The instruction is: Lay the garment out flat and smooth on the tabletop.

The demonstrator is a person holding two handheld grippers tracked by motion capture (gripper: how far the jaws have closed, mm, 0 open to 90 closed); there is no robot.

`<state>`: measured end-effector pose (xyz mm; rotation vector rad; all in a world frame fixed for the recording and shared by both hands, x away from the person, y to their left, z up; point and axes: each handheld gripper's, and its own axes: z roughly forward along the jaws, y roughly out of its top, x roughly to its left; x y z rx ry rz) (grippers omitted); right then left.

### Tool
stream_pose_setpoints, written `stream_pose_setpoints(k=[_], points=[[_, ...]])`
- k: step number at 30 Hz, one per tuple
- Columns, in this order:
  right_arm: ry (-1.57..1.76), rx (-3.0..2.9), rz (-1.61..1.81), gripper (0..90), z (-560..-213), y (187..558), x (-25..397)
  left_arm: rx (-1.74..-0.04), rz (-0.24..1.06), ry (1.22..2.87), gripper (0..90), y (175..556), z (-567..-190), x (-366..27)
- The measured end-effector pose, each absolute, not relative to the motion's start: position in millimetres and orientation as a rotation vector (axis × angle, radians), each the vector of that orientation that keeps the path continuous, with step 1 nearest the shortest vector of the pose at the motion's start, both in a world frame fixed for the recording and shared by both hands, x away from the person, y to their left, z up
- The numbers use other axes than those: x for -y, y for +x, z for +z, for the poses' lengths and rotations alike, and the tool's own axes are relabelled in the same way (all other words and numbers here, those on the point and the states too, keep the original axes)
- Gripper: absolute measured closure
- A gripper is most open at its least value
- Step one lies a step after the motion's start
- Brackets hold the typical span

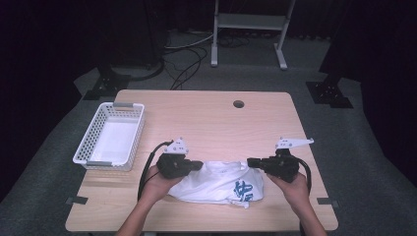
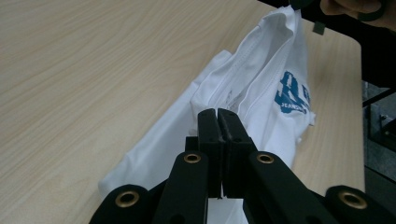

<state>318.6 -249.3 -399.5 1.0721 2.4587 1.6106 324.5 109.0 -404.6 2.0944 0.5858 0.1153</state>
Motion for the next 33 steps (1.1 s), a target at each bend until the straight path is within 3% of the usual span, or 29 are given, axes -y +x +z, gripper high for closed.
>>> stream_pose_setpoints(k=[33], points=[[0.96, -2.486, 1.713, 90.0, -379.5, 254.5, 244.3, -0.397, 0.083, 2.06, 88.8, 266.3, -368.4, -122.8]])
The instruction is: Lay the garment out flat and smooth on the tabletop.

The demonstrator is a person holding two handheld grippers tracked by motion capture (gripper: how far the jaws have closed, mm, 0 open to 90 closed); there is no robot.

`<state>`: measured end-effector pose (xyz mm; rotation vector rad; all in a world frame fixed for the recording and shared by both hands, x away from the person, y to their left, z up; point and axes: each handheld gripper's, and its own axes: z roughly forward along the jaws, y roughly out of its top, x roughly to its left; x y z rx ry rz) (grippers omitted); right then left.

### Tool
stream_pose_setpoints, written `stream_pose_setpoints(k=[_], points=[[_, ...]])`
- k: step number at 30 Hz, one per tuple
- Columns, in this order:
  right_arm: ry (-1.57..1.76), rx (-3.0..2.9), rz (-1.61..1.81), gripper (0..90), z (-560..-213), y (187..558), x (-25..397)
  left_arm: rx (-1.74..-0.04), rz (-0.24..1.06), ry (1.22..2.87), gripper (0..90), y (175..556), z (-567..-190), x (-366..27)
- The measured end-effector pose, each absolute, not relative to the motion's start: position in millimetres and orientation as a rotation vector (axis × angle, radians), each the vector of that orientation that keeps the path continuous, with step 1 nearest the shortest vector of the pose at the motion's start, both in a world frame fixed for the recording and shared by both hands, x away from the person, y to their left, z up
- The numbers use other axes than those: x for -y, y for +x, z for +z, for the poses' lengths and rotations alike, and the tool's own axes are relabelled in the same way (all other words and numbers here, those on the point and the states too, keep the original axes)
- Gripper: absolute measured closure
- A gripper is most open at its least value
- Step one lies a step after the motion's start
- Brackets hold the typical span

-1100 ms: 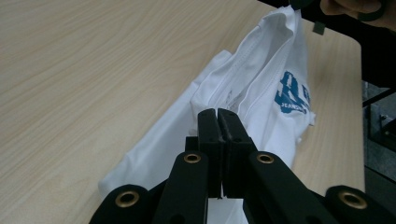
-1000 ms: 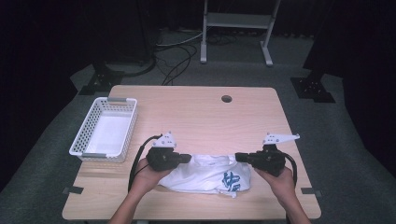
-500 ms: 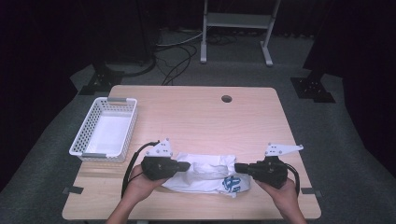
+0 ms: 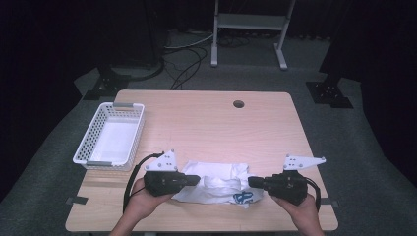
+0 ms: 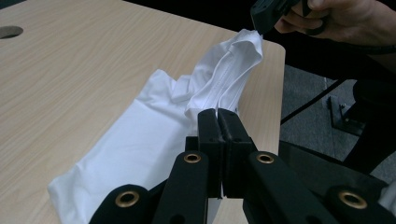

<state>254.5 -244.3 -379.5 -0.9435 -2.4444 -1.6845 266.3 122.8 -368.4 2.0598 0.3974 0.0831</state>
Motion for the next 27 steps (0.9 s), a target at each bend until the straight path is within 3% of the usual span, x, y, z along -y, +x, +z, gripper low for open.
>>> stream_pose_setpoints(k=[5, 11, 16, 20, 21, 22, 23, 27], points=[[-0.946, 2.437, -1.673, 90.0, -383.1, 253.7, 243.1, -0.438, 0.055, 2.044, 88.8, 273.9, -379.2, -126.2], [-0.976, 2.439, -1.657, 90.0, -390.4, 290.6, 237.0, -0.564, 0.088, 1.966, 88.8, 327.1, -391.1, -124.3], [-1.063, 2.452, -1.676, 90.0, -372.2, 358.1, 236.4, -0.645, 0.219, 1.89, 88.9, 398.1, -370.9, -111.8], [-1.245, 2.542, -1.687, 90.0, -327.5, 450.1, 228.6, -0.774, 0.42, 1.821, 88.4, 483.9, -330.4, -90.8], [-1.375, 2.531, -1.681, 83.6, -311.2, 482.6, 228.8, -0.83, 0.434, 1.8, 78.7, 502.0, -321.1, -88.6], [-1.507, 2.486, -1.679, 67.4, -301.2, 502.1, 231.5, -0.864, 0.409, 1.768, 69.7, 513.4, -315.4, -88.5], [-1.576, 2.387, -1.7, 60.1, -295.5, 514.2, 235.9, -0.877, 0.392, 1.749, 65.0, 518.7, -313.3, -88.8], [-1.59, 2.483, -1.635, 57.7, -298.4, 512.8, 238.0, -0.859, 0.418, 1.837, 59.1, 516.9, -328.9, -88.8]])
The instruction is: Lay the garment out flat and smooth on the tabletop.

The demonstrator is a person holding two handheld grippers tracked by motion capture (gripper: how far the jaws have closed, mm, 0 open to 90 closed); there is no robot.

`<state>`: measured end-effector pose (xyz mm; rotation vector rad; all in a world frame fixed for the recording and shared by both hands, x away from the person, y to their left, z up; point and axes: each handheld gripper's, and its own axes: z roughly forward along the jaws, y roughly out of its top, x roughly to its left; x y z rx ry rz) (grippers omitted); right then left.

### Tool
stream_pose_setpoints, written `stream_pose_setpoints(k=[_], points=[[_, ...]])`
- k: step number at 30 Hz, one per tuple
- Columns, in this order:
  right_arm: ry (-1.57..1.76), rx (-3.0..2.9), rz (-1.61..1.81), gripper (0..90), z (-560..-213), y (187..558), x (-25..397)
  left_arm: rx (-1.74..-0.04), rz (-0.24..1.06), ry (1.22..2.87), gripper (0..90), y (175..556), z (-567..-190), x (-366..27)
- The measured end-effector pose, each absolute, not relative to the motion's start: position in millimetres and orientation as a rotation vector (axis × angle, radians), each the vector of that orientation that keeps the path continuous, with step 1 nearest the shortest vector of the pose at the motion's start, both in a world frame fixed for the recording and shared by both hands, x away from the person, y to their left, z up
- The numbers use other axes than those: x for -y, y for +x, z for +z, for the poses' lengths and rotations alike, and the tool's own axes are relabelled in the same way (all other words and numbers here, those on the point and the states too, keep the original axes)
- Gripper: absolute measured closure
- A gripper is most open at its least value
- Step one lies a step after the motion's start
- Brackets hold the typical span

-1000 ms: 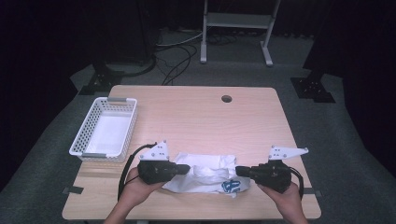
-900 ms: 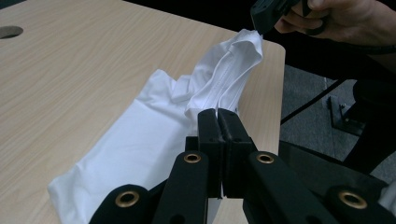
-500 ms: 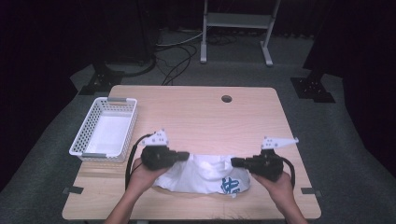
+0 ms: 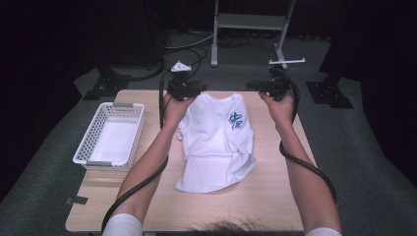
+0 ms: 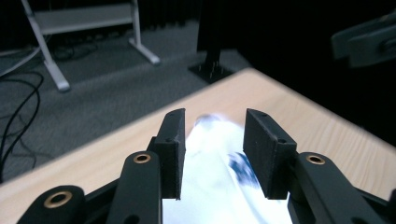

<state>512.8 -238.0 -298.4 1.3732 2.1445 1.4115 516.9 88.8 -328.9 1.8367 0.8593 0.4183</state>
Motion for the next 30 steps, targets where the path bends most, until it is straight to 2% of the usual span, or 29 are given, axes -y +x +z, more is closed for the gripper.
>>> stream_pose_setpoints(k=[6, 10, 14, 19, 22, 27, 30], points=[[1.433, -2.255, 1.382, 53.4, -352.7, 490.4, 248.9, -0.917, 0.331, 1.891, 53.6, 502.6, -374.9, -98.7], [1.411, -2.344, 1.345, 52.4, -384.4, 467.1, 249.6, -0.923, 0.304, 1.923, 50.8, 487.2, -394.1, -101.9], [1.412, -2.408, 1.338, 52.3, -407.8, 446.3, 251.1, -0.927, 0.257, 1.938, 44.4, 469.6, -409.5, -100.5], [1.383, -2.478, 1.287, 52.5, -427.6, 423.5, 248.3, -0.923, 0.219, 1.957, 37.8, 446.8, -424.0, -96.3], [1.389, -2.496, 1.294, 52.7, -436.8, 412.9, 248.5, -0.923, 0.166, 2.001, 29.7, 435.1, -433.4, -90.6], [1.376, -2.524, 1.263, 53.4, -448.9, 397.7, 246.8, -0.896, 0.158, 2.036, 29.2, 413.4, -442.3, -85.7], [1.34, -2.537, 1.257, 60.1, -452.7, 389.6, 246.7, -0.879, 0.16, 2.064, 29.0, 400.7, -446.8, -85.9]])
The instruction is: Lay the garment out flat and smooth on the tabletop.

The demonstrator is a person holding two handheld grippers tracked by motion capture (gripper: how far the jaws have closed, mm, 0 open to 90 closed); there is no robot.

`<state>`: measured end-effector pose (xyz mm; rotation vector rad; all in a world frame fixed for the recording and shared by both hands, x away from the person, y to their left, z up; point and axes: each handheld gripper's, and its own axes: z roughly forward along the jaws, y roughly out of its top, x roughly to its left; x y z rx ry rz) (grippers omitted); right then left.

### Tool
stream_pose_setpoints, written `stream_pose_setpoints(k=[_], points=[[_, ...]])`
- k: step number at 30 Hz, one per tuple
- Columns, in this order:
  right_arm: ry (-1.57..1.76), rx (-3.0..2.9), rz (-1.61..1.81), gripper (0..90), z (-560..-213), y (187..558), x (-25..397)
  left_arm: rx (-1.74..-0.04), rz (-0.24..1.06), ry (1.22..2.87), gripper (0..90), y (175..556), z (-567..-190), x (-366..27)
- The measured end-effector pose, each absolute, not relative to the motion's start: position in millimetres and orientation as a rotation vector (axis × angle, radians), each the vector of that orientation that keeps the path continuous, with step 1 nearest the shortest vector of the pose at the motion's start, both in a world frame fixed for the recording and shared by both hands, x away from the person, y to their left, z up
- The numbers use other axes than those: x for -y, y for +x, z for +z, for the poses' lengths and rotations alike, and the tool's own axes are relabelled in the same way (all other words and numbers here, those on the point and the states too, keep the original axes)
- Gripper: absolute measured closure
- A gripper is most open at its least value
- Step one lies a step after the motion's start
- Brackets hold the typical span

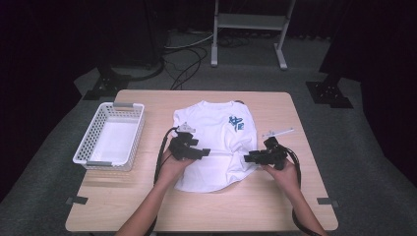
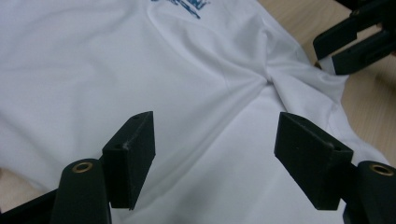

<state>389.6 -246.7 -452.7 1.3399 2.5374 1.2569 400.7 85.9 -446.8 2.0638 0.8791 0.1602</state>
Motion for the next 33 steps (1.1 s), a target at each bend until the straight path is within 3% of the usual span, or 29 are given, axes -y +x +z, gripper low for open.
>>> stream_pose_setpoints(k=[13, 18, 25, 33], points=[[1.331, -2.477, 1.248, 69.2, -454.8, 366.8, 257.4, -0.849, 0.203, 2.117, 29.4, 356.8, -457.4, -106.9], [1.315, -2.431, 1.278, 65.3, -453.0, 358.7, 265.0, -0.814, 0.21, 2.125, 29.4, 345.3, -457.0, -106.3], [1.245, -2.456, 1.244, 70.0, -455.0, 341.2, 272.0, -0.785, 0.215, 2.155, 29.4, 340.8, -460.1, -101.3], [1.261, -2.505, 1.151, 71.3, -467.9, 354.1, 259.5, -0.786, 0.209, 2.172, 32.7, 343.9, -467.9, -97.7]])
